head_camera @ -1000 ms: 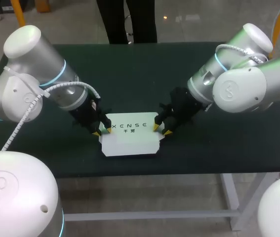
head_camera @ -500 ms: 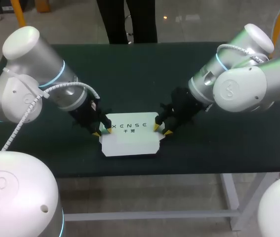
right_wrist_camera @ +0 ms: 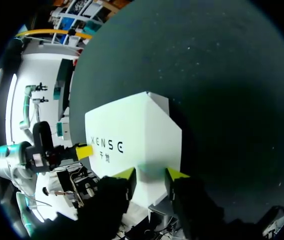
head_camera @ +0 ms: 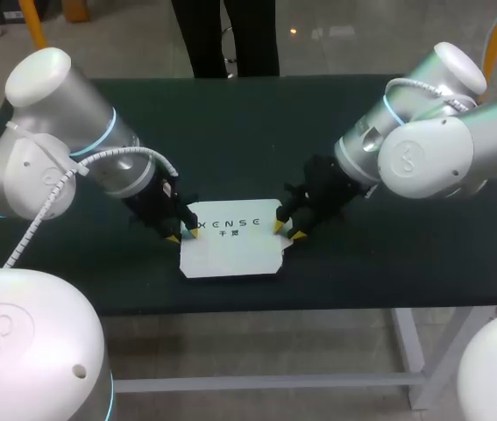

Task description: Assemble the packaging by folding the flat box into shape, placing the metal phone stand inside, and closing the box properly

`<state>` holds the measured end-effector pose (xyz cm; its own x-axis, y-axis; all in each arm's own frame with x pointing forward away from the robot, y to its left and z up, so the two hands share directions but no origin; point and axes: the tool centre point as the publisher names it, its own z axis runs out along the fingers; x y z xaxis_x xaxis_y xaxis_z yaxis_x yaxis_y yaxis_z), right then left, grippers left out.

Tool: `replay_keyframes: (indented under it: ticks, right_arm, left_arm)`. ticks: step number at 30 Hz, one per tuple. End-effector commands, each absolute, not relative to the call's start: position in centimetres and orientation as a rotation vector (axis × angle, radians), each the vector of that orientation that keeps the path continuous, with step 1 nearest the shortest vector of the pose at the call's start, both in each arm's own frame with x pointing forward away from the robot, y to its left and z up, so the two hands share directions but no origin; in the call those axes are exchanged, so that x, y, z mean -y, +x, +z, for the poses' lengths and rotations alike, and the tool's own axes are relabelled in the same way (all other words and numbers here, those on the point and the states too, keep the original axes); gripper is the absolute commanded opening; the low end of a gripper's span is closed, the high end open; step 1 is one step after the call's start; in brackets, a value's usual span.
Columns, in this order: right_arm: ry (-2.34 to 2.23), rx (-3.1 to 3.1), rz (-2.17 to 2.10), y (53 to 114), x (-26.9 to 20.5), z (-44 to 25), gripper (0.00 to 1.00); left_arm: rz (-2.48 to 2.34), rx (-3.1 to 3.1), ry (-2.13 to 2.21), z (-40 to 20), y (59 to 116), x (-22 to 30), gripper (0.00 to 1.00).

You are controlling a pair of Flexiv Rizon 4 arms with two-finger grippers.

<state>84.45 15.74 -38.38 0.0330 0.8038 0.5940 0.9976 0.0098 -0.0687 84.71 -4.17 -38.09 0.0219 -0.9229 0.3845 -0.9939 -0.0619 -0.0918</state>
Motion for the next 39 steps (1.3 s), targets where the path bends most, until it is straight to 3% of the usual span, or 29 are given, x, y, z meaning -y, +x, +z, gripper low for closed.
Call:
replay_keyframes:
  ticks: [1, 4, 7, 15, 18, 24, 39]
  right_arm:
    - [-1.835, 1.818, -0.535, 84.5, -15.8, -38.5, 0.41]
    - [-1.835, 1.818, -0.535, 84.5, -15.8, -38.5, 0.41]
    - [-1.835, 1.818, -0.535, 84.5, -15.8, -38.5, 0.38]
    - [-1.838, 1.837, -0.551, 84.2, -16.0, -38.6, 0.4]
    - [-1.85, 1.844, -0.562, 84.1, -16.2, -38.7, 0.4]
    - [-1.862, 1.847, -0.582, 84.1, -16.2, -39.0, 0.38]
    - [-1.822, 1.827, -0.653, 84.6, -15.9, -39.8, 0.4]
  left_arm:
    - [0.511, 2.002, 2.094, -38.9, 84.6, 4.6, 0.44]
    - [0.511, 2.002, 2.094, -38.9, 84.6, 4.6, 0.35]
    - [0.511, 2.002, 2.094, -38.9, 84.6, 4.6, 0.34]
    - [0.537, 2.028, 2.092, -38.9, 84.2, 4.6, 0.39]
    - [0.552, 2.036, 2.094, -39.0, 84.0, 4.7, 0.34]
    - [0.601, 2.058, 2.091, -39.1, 83.7, 4.8, 0.34]
    - [0.713, 2.063, 2.032, -39.3, 83.3, 4.4, 0.41]
